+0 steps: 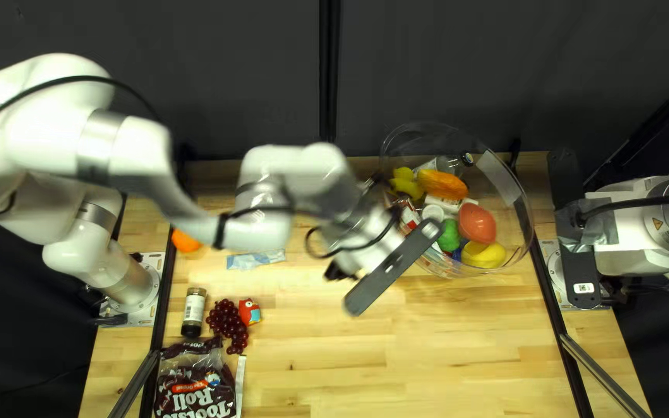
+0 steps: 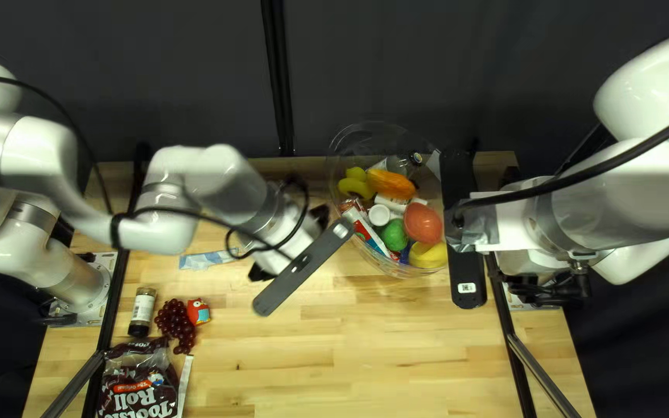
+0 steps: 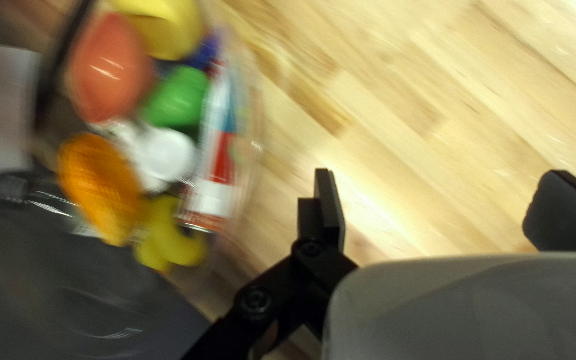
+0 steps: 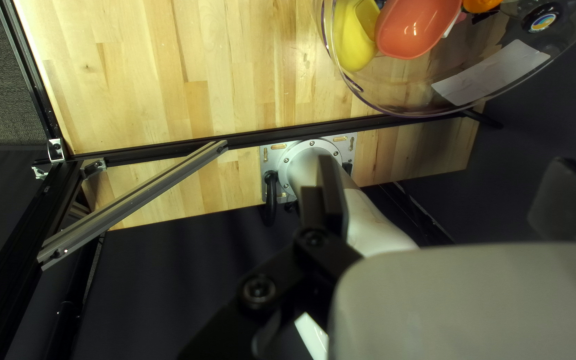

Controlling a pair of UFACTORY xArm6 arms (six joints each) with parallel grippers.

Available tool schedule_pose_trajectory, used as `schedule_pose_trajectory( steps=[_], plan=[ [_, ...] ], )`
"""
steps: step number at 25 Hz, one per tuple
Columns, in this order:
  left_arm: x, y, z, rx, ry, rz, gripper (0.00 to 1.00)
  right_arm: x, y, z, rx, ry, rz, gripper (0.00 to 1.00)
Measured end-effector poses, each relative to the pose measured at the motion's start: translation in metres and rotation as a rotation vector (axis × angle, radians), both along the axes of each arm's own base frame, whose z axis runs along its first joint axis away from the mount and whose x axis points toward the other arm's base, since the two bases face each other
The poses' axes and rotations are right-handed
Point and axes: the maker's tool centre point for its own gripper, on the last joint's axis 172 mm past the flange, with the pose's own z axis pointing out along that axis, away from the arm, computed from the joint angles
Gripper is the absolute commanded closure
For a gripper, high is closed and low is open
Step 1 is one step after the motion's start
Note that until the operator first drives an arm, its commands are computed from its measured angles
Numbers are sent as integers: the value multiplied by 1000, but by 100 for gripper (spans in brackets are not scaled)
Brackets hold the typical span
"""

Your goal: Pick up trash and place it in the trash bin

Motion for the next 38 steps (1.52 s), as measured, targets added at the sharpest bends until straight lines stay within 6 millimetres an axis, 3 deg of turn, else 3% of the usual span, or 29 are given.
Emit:
schedule_pose_trajectory(
  steps=[6,11,16,29,38],
  plan=[
    [-28,10,-73,-73,37,144,0,0,0,0,0,0,0,0],
    [-54,26,-101,-61,97,293,0,0,0,0,0,0,0,0],
    [-79,43,-106,4,171,458,0,0,0,0,0,0,0,0],
    [-83,48,-105,26,189,505,0,0,0,0,0,0,0,0],
    [-105,67,-120,114,210,754,0,0,0,0,0,0,0,0]
  ],
)
